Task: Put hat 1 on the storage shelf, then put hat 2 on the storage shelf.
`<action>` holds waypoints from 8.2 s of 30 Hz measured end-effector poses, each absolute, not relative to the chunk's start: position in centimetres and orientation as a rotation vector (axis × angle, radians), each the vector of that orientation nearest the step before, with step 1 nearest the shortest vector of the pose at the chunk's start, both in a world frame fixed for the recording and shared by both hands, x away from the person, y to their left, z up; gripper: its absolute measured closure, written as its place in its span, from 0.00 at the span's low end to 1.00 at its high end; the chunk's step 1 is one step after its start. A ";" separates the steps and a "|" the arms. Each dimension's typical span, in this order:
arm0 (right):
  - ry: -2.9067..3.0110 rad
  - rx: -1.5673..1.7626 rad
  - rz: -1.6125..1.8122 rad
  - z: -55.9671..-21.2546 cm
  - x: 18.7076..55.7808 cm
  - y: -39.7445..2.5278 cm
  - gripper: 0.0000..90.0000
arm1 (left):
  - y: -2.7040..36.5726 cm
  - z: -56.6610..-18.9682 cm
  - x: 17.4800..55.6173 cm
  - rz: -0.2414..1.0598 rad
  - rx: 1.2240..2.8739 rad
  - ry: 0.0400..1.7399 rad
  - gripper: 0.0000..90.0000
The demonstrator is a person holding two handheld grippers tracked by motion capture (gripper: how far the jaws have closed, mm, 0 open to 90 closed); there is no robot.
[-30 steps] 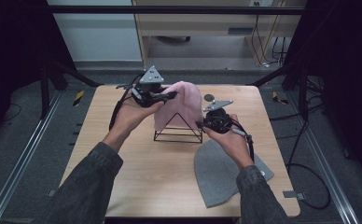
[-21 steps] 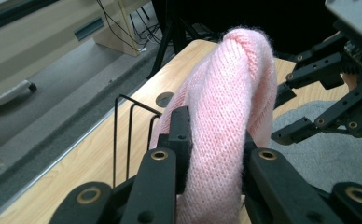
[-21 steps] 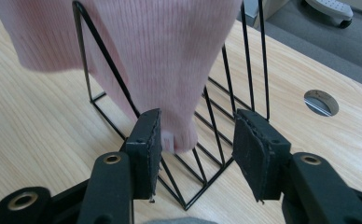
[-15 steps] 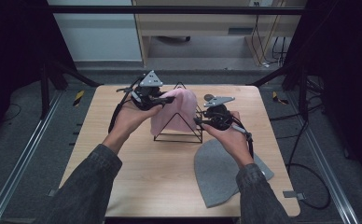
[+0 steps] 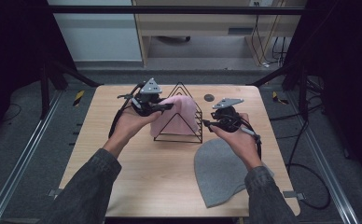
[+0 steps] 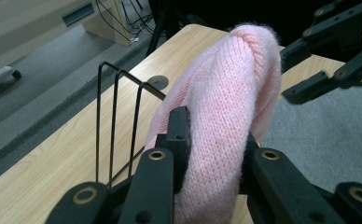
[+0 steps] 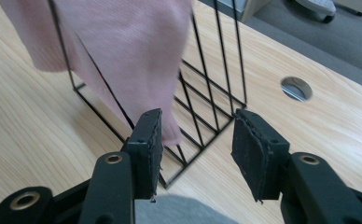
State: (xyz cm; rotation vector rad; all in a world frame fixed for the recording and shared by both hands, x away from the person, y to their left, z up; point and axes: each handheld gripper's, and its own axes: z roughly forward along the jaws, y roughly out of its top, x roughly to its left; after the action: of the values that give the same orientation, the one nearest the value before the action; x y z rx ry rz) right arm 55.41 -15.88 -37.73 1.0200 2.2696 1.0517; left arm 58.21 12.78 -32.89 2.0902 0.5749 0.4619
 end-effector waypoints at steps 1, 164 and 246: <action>2.270 1.024 1.039 -37.8 55.3 -16.3 0.59 | 12.8 -33.1 58.2 0.457 2.094 0.578 0.83; 2.241 0.536 1.372 -21.8 43.1 -8.0 0.95 | 19.0 -38.5 48.7 0.192 1.959 0.652 0.33; 1.996 0.981 1.398 -25.5 63.2 -14.5 0.95 | 17.0 -26.9 62.8 0.572 2.005 0.704 0.97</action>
State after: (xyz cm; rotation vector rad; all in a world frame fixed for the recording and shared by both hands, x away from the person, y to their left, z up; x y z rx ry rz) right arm 63.19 -14.52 -25.54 0.9812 1.9955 1.3981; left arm 62.79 16.96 -26.93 2.0051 0.7040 0.5725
